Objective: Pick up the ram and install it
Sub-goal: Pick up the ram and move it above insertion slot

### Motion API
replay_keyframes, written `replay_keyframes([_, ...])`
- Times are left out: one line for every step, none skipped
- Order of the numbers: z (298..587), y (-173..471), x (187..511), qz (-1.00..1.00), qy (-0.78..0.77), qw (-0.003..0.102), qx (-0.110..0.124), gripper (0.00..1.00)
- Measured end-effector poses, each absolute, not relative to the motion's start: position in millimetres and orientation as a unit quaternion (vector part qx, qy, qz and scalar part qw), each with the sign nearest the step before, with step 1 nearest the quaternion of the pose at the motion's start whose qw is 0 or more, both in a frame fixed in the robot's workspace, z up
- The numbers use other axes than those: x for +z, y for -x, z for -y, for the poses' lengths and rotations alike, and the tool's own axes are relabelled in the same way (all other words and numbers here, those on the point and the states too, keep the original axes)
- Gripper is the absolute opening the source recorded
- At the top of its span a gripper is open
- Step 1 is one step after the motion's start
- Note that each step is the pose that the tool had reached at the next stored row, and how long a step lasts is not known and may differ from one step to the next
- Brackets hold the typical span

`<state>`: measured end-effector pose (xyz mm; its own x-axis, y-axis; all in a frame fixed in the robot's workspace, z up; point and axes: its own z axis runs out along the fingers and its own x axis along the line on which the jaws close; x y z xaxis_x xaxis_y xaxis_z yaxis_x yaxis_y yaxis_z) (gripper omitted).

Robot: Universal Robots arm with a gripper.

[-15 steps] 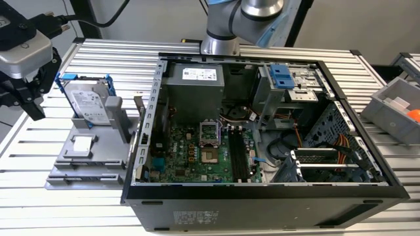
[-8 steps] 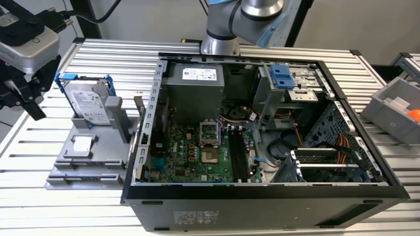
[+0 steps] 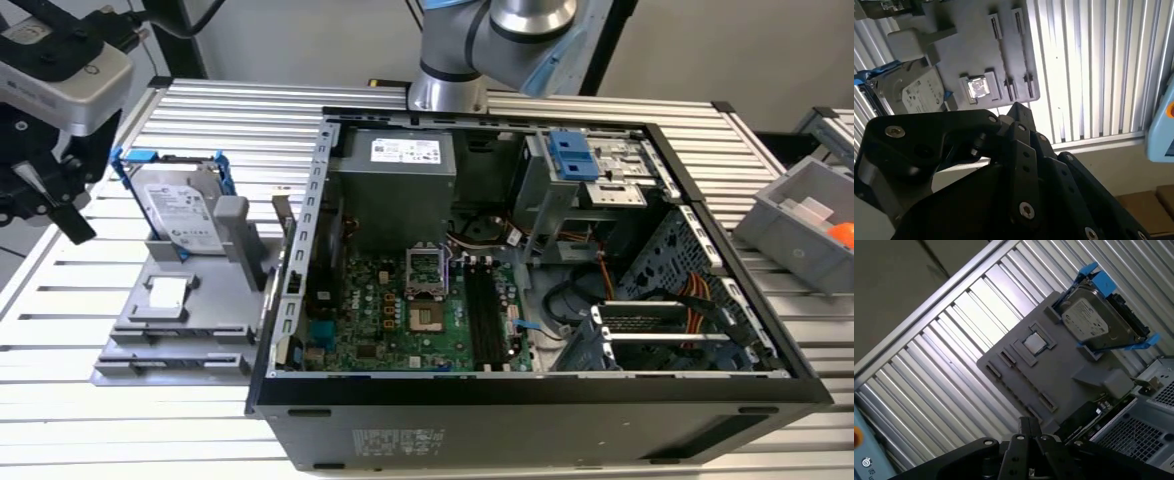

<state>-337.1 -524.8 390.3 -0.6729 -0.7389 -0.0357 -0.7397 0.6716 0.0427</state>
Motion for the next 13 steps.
replay_keyframes([524.8,337.1,390.3,-0.914,0.405,0.008,0.027,0.0])
replay_keyframes([524.8,337.0,390.3,-0.914,0.405,0.008,0.027,0.0])
replay_keyframes([524.8,337.0,390.3,-0.914,0.405,0.008,0.027,0.0])
replay_keyframes([524.8,337.0,390.3,-0.914,0.405,0.008,0.028,0.0])
replay_keyframes([524.8,337.0,390.3,-0.914,0.405,0.008,0.028,0.0])
replay_keyframes([524.8,337.0,390.3,-0.914,0.405,0.008,0.028,0.0])
replay_keyframes([524.8,337.0,390.3,-0.914,0.405,0.008,0.028,0.0])
replay_keyframes([524.8,337.0,390.3,-0.914,0.405,0.008,0.028,0.0])
replay_keyframes([524.8,337.0,390.3,-0.914,0.405,0.008,0.028,0.0])
replay_keyframes([524.8,337.0,390.3,-0.914,0.405,0.008,0.028,0.0])
replay_keyframes([524.8,337.0,390.3,-0.914,0.405,0.008,0.028,0.0])
replay_keyframes([524.8,337.0,390.2,-0.914,0.405,0.008,0.028,0.0])
replay_keyframes([524.8,337.0,390.2,-0.914,0.405,0.008,0.028,0.0])
